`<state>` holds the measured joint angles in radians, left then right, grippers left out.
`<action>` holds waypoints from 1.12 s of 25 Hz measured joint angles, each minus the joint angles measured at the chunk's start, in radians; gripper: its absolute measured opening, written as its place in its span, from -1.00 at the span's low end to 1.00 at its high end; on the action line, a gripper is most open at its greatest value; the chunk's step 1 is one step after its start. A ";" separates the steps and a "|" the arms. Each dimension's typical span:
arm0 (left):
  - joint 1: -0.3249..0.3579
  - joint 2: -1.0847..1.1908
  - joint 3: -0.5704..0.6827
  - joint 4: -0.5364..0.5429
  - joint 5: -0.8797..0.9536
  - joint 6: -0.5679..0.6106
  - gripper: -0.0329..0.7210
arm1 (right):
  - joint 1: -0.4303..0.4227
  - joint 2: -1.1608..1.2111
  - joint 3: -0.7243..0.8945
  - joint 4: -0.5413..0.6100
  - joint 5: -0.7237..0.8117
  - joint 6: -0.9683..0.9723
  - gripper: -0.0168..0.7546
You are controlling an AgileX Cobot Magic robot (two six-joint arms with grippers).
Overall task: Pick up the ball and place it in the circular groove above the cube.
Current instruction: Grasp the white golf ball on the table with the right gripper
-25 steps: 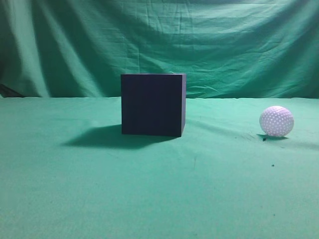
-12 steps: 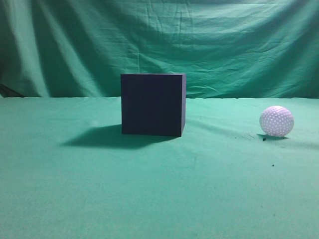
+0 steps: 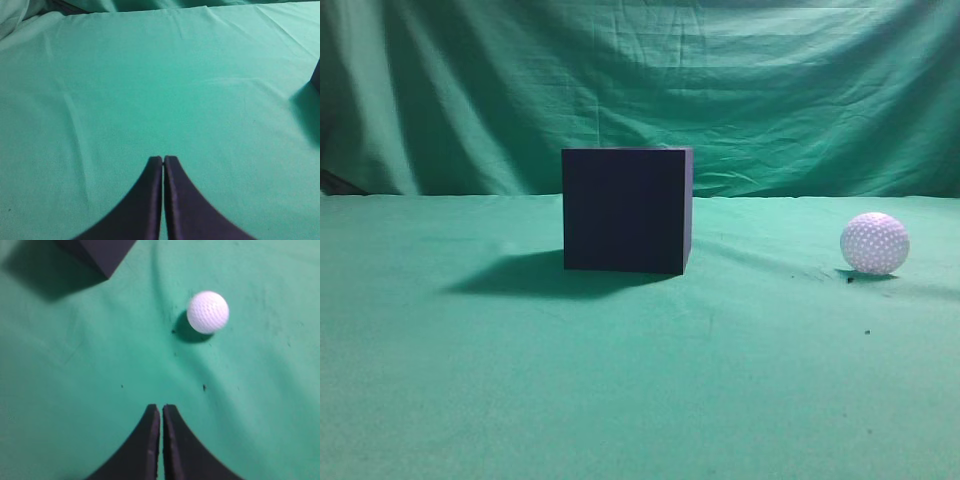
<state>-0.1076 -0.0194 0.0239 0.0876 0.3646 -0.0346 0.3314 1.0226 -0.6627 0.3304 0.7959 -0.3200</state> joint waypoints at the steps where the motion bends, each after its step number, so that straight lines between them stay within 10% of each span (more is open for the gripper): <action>1: 0.000 0.000 0.000 0.000 0.000 0.000 -0.91 | 0.027 0.041 -0.024 -0.015 -0.012 0.010 -0.96; 12: 0.000 0.000 0.000 0.000 0.000 0.000 -0.91 | 0.085 0.441 -0.250 -0.209 -0.052 0.108 -0.96; 22: 0.000 0.000 0.000 0.000 0.000 0.000 -0.91 | 0.085 0.654 -0.358 -0.241 -0.040 0.123 0.53; 28: 0.000 0.000 0.000 0.000 0.000 0.000 -0.91 | 0.085 0.733 -0.362 -0.248 -0.086 0.125 0.49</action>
<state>-0.1076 -0.0194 0.0239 0.0876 0.3646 -0.0346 0.4166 1.7557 -1.0250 0.0826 0.7098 -0.1950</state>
